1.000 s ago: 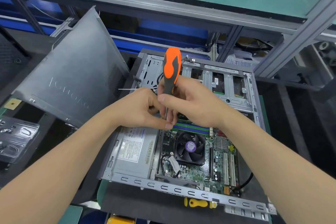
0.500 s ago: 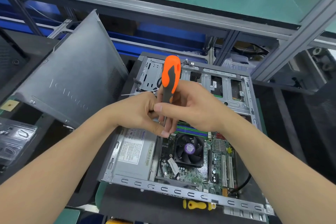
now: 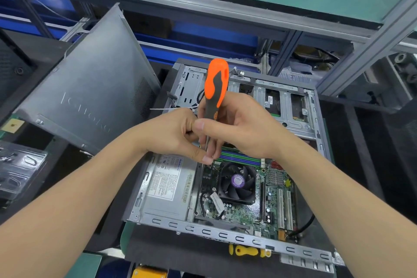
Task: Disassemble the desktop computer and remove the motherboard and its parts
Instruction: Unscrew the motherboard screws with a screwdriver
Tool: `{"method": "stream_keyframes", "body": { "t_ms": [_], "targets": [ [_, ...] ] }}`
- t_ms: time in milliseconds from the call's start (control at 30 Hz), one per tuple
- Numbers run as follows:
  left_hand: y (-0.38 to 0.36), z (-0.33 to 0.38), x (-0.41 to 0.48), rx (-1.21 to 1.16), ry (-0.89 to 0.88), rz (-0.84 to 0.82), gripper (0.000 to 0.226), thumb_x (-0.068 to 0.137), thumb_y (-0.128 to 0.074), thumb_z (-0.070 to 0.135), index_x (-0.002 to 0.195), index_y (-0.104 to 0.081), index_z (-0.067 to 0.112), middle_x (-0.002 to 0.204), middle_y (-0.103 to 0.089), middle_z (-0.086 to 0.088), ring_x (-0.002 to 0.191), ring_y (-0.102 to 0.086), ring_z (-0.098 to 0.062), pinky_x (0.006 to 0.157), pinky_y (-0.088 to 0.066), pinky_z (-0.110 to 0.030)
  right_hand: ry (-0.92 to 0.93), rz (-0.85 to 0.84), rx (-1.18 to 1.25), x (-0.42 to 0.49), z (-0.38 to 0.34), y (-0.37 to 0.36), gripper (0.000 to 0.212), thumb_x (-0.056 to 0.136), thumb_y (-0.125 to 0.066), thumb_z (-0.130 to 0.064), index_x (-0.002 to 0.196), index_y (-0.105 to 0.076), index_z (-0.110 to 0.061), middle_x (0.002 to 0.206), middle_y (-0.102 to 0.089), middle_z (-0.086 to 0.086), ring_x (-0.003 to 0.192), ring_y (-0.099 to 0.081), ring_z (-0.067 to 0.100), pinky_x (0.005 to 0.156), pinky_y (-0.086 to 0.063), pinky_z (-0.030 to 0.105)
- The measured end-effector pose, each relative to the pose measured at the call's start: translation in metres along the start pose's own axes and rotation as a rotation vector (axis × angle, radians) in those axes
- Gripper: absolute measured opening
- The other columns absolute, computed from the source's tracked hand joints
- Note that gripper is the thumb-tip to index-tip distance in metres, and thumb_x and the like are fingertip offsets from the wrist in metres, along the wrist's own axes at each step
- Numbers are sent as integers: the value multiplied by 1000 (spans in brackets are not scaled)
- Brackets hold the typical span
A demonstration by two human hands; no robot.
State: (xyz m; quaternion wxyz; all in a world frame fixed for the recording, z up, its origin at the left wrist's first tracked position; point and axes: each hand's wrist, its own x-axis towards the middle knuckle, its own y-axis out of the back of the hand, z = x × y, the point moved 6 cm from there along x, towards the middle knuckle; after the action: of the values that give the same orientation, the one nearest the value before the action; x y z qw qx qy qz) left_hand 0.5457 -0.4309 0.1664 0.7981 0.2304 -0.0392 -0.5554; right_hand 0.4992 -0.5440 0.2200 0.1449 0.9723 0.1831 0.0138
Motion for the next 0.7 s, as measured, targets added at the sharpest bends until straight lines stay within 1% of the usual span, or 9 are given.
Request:
{"method": "stream_keyframes", "body": {
  "t_ms": [67,167,233,300,367,467,600,700],
  "targets": [
    [-1,-1,0,-7,16,-1,61,79,-85,47,76,-64,-10,76,-59,-38,72,-49,-56,72,-38,-68,0,-2,-9,0,1,0,16,99,-66,-18,101,-57,-5,77,-72,12,59,-74,35,54,-61,44],
    [-1,0,0,-9,14,5,61,78,-85,49,76,-65,-9,76,-59,-37,71,-49,-55,71,-38,-67,-2,-3,-6,0,1,0,15,99,-66,-17,101,-57,-5,78,-72,13,59,-73,36,54,-61,46],
    [-1,0,-1,-8,23,3,69,77,-85,51,77,-62,-14,76,-59,-37,71,-49,-55,71,-38,-67,1,-5,-3,0,1,0,15,99,-66,-16,101,-57,-4,78,-72,14,57,-73,35,54,-60,45],
    [-1,0,-1,-11,26,-3,71,77,-85,51,77,-61,-16,77,-60,-38,72,-51,-56,72,-38,-68,2,-4,1,0,1,-1,14,99,-65,-16,101,-57,-4,78,-71,13,56,-73,34,54,-60,43],
    [-1,0,-1,-9,24,1,68,77,-85,51,77,-63,-14,77,-60,-37,73,-51,-56,72,-38,-69,3,-3,5,0,1,-1,13,99,-66,-16,100,-58,-6,77,-71,13,56,-73,34,54,-60,43],
    [0,2,0,4,-5,14,55,78,-84,48,78,-69,-4,76,-59,-36,71,-49,-55,69,-38,-67,6,0,-3,0,1,-1,15,99,-65,-18,101,-57,-5,77,-71,13,58,-73,35,53,-61,44],
    [0,1,-1,8,17,17,59,77,-84,51,77,-67,-6,76,-60,-35,70,-47,-54,68,-37,-65,3,0,-12,-1,0,0,15,99,-65,-16,102,-57,-3,77,-71,14,59,-73,35,54,-61,45],
    [-1,2,-1,1,1,7,53,79,-84,48,79,-69,-3,76,-59,-36,70,-48,-55,68,-36,-67,4,2,-21,0,0,-1,16,98,-65,-17,101,-57,-3,76,-71,12,58,-73,36,53,-61,46]
  ]
}}
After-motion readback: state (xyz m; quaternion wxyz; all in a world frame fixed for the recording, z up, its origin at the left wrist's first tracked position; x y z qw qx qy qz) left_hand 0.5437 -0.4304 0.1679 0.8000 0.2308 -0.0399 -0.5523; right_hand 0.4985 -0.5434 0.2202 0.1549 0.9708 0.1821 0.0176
